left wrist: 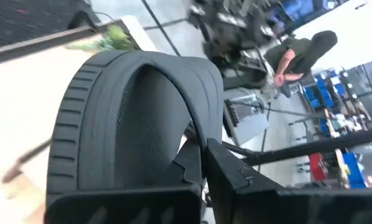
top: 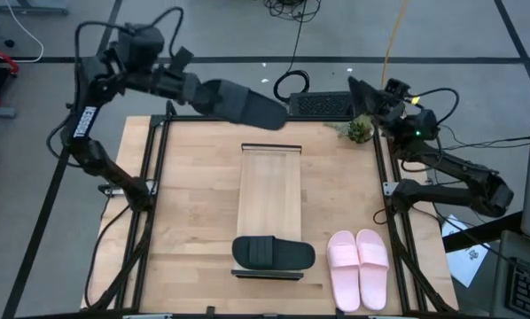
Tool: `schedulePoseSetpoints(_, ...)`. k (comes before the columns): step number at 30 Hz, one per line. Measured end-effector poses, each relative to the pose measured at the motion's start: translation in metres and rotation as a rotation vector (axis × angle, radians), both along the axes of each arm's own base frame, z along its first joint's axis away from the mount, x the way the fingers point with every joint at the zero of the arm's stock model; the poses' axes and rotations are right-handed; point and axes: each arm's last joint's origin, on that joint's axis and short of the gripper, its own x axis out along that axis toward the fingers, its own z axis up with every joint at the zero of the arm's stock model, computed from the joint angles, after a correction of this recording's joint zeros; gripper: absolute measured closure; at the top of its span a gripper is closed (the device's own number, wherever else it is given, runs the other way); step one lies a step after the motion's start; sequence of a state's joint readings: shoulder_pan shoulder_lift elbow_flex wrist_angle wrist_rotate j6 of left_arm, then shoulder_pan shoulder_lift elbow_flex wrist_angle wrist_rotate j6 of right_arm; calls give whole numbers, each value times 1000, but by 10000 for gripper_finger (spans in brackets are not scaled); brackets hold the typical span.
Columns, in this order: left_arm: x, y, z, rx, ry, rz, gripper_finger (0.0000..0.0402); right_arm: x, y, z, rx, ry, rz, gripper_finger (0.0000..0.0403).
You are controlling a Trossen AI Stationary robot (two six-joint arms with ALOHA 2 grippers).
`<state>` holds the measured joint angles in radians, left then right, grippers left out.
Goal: Pick and place slides into the shelf
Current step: Put the black slipper on the shelf
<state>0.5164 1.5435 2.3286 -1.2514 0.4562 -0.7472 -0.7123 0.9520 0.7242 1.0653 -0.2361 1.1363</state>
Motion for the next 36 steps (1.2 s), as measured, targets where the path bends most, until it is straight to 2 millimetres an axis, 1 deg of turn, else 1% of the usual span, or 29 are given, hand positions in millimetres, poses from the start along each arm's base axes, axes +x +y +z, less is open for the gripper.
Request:
schedulePoseSetpoints(2,14,-12,-5,-3,16,-12,401,-3,-4,0,1,0,-25,156)
schedulePoseSetpoints(5,37,-24,-19,-20,58,-14,401,-6,-7,0,1,0,-43,156)
schedulePoseSetpoints(9,68,-40,-36,-22,22,-40,401,-6,-8,0,0,1,-47,156)
schedulePoseSetpoints(13,92,-53,-60,-47,27,-54,401,-6,-7,0,-13,16,-19,156)
schedulePoseSetpoints(15,98,-58,-70,-64,30,-44,401,-6,-6,0,-6,18,10,156)
schedulePoseSetpoints(17,101,-64,-83,-98,50,-36,401,-5,-6,-1,1,19,34,156)
schedulePoseSetpoints(21,97,-77,-105,-144,22,12,401,-7,-7,0,-11,21,28,156)
schedulePoseSetpoints(24,83,-88,-120,-202,-13,79,401,-11,-11,0,-12,20,0,156)
schedulePoseSetpoints(27,72,-104,-137,-272,-91,152,401,-14,-14,0,-9,22,-25,156)
schedulePoseSetpoints(30,73,-122,-159,-349,-182,171,401,-17,-18,-1,-3,30,-47,156)
schedulePoseSetpoints(32,74,-132,-176,-393,-196,173,401,-18,-19,-1,-1,32,-59,156)
schedulePoseSetpoints(35,75,-142,-197,-445,-212,204,401,-19,-21,-2,6,39,-69,156)
schedulePoseSetpoints(36,76,-143,-202,-454,-230,206,401,-19,-21,-2,9,41,-71,156)
